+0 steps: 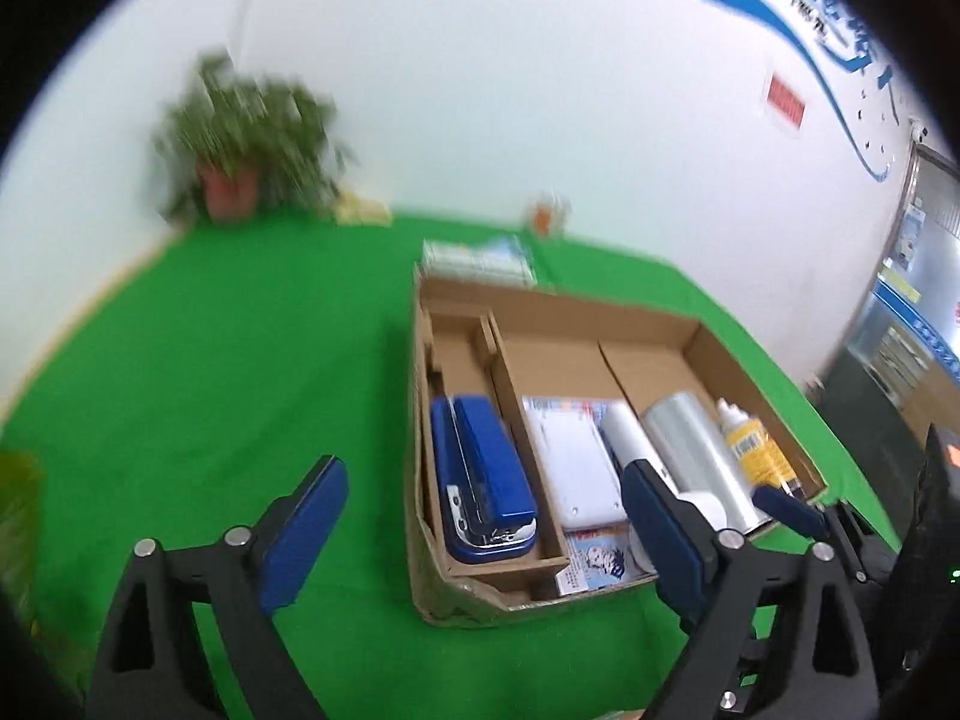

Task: Organize rigid objects
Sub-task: 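Carry the stapler into the box corner compartment and open both grippers, then move both grippers to the pastel Rubik's cube and grasp it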

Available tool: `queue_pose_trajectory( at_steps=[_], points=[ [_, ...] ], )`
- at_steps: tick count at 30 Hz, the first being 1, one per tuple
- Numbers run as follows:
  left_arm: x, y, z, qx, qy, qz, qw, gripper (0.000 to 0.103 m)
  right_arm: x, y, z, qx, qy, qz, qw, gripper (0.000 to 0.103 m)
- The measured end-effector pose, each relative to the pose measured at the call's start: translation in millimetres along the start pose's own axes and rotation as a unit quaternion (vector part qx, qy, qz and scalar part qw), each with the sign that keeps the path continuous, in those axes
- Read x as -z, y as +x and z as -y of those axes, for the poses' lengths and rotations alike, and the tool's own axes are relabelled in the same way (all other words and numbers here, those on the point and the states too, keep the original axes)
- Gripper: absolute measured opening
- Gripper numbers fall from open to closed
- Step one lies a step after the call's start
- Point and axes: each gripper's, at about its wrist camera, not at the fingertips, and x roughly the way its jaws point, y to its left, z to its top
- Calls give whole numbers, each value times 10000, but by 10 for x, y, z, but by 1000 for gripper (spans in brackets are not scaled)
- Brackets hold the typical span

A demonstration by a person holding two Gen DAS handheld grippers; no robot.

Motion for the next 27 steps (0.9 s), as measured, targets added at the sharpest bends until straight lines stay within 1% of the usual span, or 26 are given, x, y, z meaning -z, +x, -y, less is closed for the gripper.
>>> queue_pose_trajectory(
  at_steps=[1, 3, 5, 9, 10, 11, 12, 13, 14, 15, 16, 17, 18, 19, 20, 22, 25, 27],
  points=[
    [55, -80, 70, -53, 44, 93, 9999, 93, 52, -40, 16, 2, -40, -35, 10000, 99],
    [172, -201, 195, -125, 38, 140, 9998, 93, 151, -144, 76, -1, -12, -136, 9999, 99],
    [281, -281, 307, -262, 24, 197, 9995, 93, 199, -257, 145, 29, 20, -93, 10000, 99],
    [433, -429, 564, -499, 233, 233, 9982, 93, 294, -520, 284, 53, 120, -12, 9999, 99],
    [442, -469, 623, -559, 304, 227, 9977, 90, 318, -584, 328, 55, 165, 2, 9998, 99],
    [437, -493, 669, -596, 358, 241, 9973, 79, 339, -646, 377, 45, 213, 2, 9998, 97],
    [416, -503, 704, -552, 425, 206, 9974, 27, 364, -697, 410, -15, 240, 4, 9997, 92],
    [394, -510, 722, -422, 451, 15, 9981, 7, 391, -769, 443, -83, 249, 11, 9997, 66],
    [382, -517, 744, -331, 382, -62, 9987, 6, 419, -830, 461, -42, 235, -8, 9997, 48],
    [375, -568, 758, -271, 254, -5, 9993, 6, 451, -898, 488, 8, 239, 6, 9997, 47],
    [379, -602, 766, -264, 191, 79, 9994, 9, 488, -970, 521, 5, 264, 38, 9996, 49],
    [392, -623, 779, -286, 140, 128, 9994, 19, 516, -1035, 552, -27, 304, 71, 9995, 66],
    [403, -614, 789, -324, 123, 59, 9994, 65, 545, -1103, 587, -64, 360, 108, 9993, 82],
    [425, -589, 795, -410, 69, -92, 9991, 102, 580, -1174, 622, -99, 414, 197, 9989, 102],
    [458, -579, 796, -428, -35, -109, 9990, 101, 599, -1213, 628, -82, 433, 251, 9987, 103],
    [561, -563, 782, -168, -208, -192, 9995, 101, 663, -1275, 639, -125, 315, 235, 9991, 102],
    [695, -420, 753, 67, -296, -686, 9972, 101, 748, -1308, 613, -195, 228, 160, 9994, 102],
    [802, -339, 713, 210, -420, -989, 9940, 101, 817, -1285, 596, -418, 224, 41, 9989, 102]
  ],
)
